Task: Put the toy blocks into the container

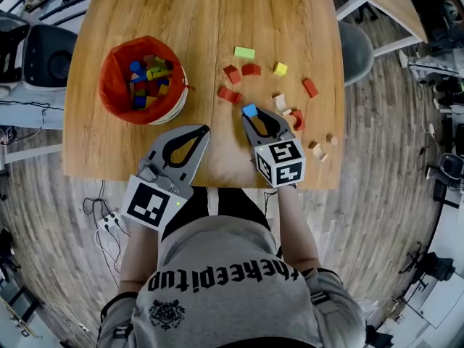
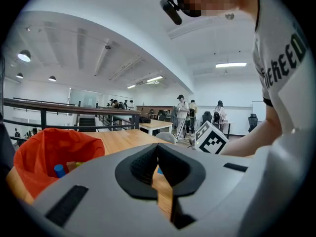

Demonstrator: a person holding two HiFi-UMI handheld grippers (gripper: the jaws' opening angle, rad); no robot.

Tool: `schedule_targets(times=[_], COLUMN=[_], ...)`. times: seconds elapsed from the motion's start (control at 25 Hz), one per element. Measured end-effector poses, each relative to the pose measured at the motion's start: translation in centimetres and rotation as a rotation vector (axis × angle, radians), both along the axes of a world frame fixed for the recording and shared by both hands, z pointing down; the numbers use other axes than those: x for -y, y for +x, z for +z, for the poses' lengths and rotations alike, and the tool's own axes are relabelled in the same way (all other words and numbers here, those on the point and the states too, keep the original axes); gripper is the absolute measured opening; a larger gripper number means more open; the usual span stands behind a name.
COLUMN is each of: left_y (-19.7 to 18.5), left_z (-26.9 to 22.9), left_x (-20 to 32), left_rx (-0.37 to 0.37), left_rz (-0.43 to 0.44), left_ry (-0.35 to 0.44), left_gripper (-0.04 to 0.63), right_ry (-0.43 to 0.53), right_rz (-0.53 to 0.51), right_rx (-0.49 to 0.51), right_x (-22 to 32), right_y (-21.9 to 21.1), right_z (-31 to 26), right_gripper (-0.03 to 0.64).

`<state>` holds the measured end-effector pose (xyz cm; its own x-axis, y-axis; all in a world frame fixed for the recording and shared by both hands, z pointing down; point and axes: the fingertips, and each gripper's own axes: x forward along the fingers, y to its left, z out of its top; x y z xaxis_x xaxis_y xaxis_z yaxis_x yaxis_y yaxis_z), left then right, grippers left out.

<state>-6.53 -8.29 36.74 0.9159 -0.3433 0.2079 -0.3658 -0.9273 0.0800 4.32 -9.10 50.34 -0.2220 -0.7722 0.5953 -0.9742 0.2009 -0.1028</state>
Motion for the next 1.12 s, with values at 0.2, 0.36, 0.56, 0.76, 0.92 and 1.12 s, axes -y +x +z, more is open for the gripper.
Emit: schedule_targets(times=[0.2,0.36,0.56,0.76,0.92,1.12], left_y=[-1.2,-2.4,-4.2,-5.9,-7.3,-9.1], left_z=[-0.6,-1.0,-1.5,-2.1,-2.5,-2.9], left_x=[0.3,0.8,1.3,1.6,1.8,1.7], left_rx=[-0.012,-0.024,-0.036,-0.042,-0.047,-0.047], left_rz=[-0.051,-0.103,-0.163,-0.226,-0.275,-0.332], left_ry=[0.018,0.030,0.041,0.056,0.069,0.076], left_gripper=[0.015,0.015,0.015,0.015,0.015,0.015], right_ry=[0.077,0.124,0.179,0.235,0.265,0.289], right_rz=[-0.070,-0.132,-0.204,-0.284,-0.343,-0.405], right_rx=[0.000,-0.003,-0.002,0.003,0.005,0.003], right_x=[2.0,3.5,5.1,6.5,7.5,8.2], right_y=[-1.7,-3.3,-5.6,-8.2,-10.1,-12.4], right_z=[-3.2,-5.3,-7.8,-10.4,-11.8,-12.8], right_gripper=[0.143,0.143,0.143,0.143,0.143,0.143])
